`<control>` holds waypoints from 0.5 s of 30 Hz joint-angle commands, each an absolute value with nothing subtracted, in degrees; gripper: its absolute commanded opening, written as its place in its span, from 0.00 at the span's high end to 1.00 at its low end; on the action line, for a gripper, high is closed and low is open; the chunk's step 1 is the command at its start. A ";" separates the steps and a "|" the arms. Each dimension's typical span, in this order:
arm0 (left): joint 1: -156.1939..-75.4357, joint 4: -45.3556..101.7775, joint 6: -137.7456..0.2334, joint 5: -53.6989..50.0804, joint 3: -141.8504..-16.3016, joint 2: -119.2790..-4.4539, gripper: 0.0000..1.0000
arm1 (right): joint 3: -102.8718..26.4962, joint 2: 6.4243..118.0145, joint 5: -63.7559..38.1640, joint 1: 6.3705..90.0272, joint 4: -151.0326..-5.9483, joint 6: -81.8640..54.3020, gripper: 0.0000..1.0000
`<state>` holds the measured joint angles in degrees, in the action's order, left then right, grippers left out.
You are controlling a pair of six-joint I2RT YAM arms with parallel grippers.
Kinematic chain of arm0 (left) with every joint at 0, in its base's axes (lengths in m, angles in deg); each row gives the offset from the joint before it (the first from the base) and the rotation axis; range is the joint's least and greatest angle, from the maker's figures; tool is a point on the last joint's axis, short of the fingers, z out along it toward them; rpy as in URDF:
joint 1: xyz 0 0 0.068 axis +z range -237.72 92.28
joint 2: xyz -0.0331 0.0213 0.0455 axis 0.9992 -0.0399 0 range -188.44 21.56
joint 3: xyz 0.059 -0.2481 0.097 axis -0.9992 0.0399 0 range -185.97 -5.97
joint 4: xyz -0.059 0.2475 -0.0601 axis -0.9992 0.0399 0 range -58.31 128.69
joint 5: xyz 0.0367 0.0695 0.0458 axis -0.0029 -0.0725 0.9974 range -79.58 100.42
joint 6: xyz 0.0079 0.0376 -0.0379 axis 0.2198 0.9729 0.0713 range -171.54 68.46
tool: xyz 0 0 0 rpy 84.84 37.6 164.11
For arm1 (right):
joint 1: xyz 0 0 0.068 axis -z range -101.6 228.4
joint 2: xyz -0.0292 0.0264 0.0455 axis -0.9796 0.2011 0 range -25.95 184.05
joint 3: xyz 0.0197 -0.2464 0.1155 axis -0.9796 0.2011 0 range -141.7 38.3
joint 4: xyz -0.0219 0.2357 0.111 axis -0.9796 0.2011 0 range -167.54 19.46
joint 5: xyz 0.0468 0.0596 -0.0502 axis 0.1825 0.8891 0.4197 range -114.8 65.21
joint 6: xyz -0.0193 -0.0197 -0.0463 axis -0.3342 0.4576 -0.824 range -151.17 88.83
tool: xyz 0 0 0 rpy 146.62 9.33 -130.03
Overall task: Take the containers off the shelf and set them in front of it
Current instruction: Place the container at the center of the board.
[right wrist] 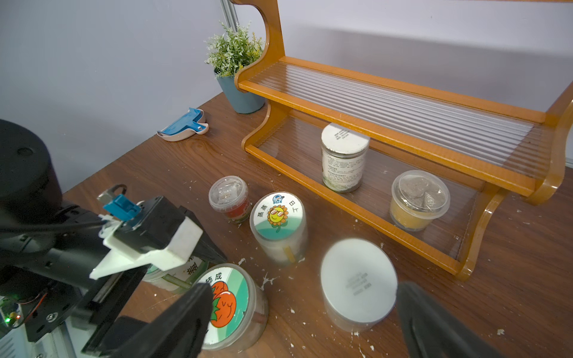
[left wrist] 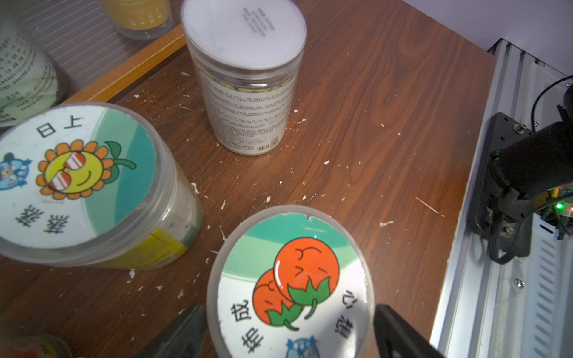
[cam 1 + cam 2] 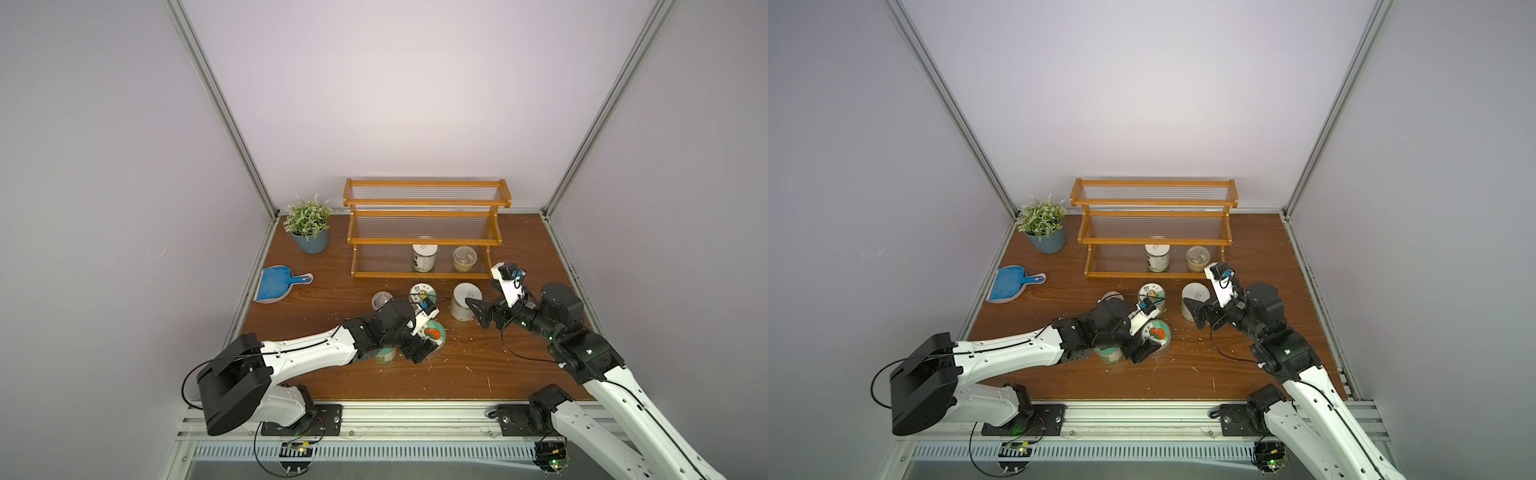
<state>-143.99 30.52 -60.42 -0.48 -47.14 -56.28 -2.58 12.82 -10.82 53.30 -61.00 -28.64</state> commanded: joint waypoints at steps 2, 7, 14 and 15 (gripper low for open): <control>-144.50 32.69 -59.27 0.44 -49.19 -56.33 0.11 | -2.67 12.80 -9.30 53.53 -63.13 -28.62 0.01; -144.49 36.61 -58.63 3.81 -51.39 -54.44 0.05 | -1.80 13.71 -9.76 53.65 -63.78 -28.27 0.01; -138.90 44.29 -59.84 6.82 -54.29 -50.08 0.02 | -1.19 17.29 -7.31 53.97 -66.68 -27.39 0.01; -137.54 44.35 -60.20 7.08 -54.11 -49.08 0.02 | -0.97 18.55 -6.96 53.97 -67.70 -27.24 0.01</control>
<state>-140.88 40.16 -59.68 5.14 -53.02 -51.65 -1.44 16.67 -9.48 53.74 -63.12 -28.25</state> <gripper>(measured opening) 0.983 0.990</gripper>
